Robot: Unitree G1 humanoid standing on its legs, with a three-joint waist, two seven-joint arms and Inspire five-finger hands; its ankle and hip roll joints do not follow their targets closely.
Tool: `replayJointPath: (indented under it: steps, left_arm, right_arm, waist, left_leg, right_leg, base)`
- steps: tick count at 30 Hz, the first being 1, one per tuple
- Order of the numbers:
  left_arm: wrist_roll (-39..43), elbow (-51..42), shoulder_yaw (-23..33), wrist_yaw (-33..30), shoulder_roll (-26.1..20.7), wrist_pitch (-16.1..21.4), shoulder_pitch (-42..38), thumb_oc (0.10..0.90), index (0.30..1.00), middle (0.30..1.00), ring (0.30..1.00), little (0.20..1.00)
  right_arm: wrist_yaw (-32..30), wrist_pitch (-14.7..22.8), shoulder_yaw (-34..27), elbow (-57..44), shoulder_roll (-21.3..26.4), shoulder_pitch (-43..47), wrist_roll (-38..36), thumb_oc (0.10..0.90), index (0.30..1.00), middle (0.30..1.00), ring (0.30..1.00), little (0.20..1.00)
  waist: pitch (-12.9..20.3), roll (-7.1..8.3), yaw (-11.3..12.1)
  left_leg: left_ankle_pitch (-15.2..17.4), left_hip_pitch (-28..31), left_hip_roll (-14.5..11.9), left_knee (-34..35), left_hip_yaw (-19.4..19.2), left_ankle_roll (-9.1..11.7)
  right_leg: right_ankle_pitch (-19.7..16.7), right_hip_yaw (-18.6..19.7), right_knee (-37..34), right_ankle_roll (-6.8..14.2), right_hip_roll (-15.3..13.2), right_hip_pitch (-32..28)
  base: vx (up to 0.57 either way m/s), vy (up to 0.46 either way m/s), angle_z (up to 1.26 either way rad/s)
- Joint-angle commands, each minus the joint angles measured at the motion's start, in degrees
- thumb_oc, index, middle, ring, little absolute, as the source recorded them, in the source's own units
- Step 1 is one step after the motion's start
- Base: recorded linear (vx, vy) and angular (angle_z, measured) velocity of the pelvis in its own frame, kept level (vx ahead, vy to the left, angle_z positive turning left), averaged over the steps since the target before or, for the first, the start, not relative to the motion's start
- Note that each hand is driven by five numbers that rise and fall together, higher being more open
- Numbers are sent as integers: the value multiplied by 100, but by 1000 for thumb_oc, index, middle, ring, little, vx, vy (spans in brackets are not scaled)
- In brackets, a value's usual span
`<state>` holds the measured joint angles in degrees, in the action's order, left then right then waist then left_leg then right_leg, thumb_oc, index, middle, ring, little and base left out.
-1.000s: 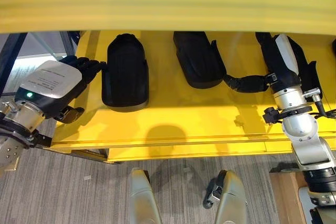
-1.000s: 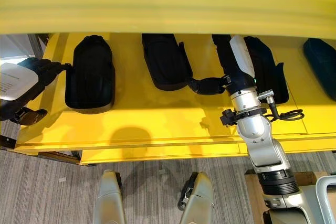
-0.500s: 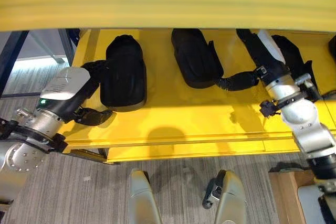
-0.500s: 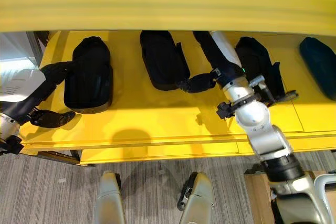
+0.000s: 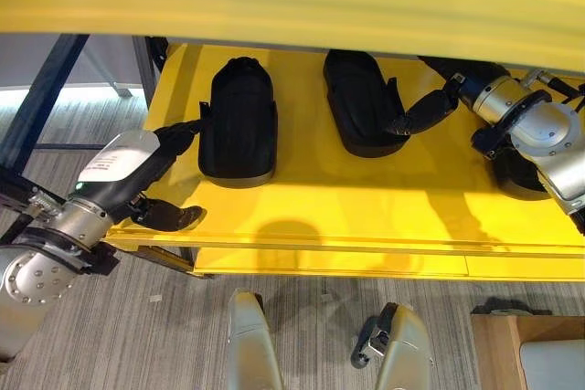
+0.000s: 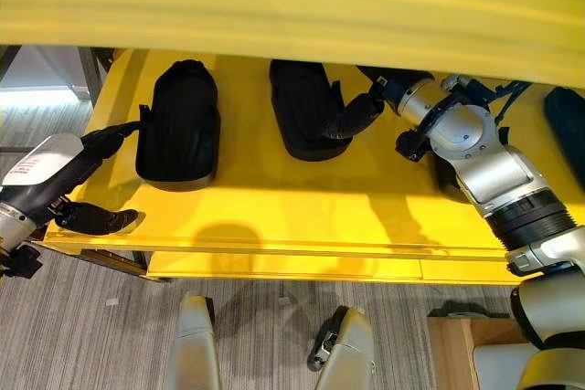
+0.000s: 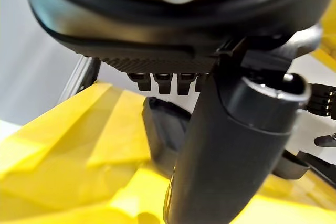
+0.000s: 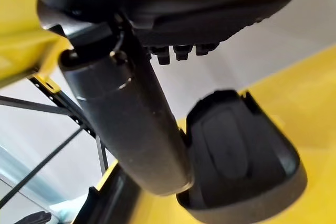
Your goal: Move parts from the plastic box to the shelf.
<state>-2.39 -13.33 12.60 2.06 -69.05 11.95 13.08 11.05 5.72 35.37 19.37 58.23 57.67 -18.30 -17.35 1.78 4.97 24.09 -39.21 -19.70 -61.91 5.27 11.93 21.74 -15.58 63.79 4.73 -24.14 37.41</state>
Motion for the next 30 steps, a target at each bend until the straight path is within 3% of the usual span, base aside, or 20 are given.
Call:
replayJointPath:
  steps: [1,13,18,30]
  left_arm:
    - [424,-141,525,-155,-422,390,-87,900,1000,1000,1000,1000]
    - [463,-102,416,-80,-399,417,-107,900,1000,1000,1000,1000]
    - [430,-89,351,-72,-312,400,-119,900,1000,1000,1000,1000]
    - [327,-103,234,-17,-233,357,-220,900,1000,1000,1000,1000]
  right_arm:
    - [-105,274,-131,352,-5,854,-350,900,1000,1000,1000,1000]
    - [155,186,210,1169,-285,978,-176,900,1000,1000,1000,1000]
    - [35,201,-35,1517,-552,717,77,900,1000,1000,1000,1000]
    - [287,112,117,2028,-907,633,412,900,1000,1000,1000,1000]
  waist:
    - [385,54,-14]
    - [332,8,47]
    - [277,-58,71]
    - [220,-95,129]
  left_leg:
    - [-141,-35,115,185,-216,-543]
    - [-219,-82,139,258,-201,-523]
    - [-239,-108,158,255,-177,-548]
    - [-257,-214,194,216,-128,-558]
  right_leg:
    - [155,211,-373,2,184,-404]
    - [145,167,-407,11,186,-396]
    - [119,145,-408,23,174,-407]
    - [173,162,-333,3,177,-322]
  base:
    - [0,0,0]
    - [0,0,0]
    - [-16,10,4]
    - [0,0,0]
